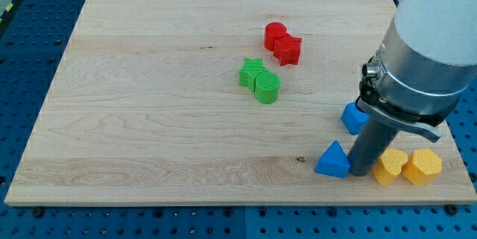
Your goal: Push the blue cube into the blue triangle
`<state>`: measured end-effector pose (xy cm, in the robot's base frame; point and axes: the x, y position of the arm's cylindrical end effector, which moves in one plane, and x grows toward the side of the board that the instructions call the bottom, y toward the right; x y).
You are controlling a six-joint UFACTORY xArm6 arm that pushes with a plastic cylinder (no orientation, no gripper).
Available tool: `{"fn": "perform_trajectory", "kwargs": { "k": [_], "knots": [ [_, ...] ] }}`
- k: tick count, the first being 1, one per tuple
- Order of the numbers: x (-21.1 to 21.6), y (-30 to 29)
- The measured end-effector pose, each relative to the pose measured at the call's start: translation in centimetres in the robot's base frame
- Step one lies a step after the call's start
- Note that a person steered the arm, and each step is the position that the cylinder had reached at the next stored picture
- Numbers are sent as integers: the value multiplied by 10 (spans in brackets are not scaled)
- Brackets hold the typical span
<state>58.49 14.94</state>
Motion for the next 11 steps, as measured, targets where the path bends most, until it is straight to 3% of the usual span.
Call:
{"fn": "perform_trajectory", "kwargs": {
  "k": [2, 3, 4, 5, 6, 8, 9, 11],
  "knots": [
    [-1, -70],
    [-8, -83],
    [3, -73],
    [23, -101],
    [-7, -126],
    [-19, -119],
    [-19, -77],
    [-48, -110]
  ]
}}
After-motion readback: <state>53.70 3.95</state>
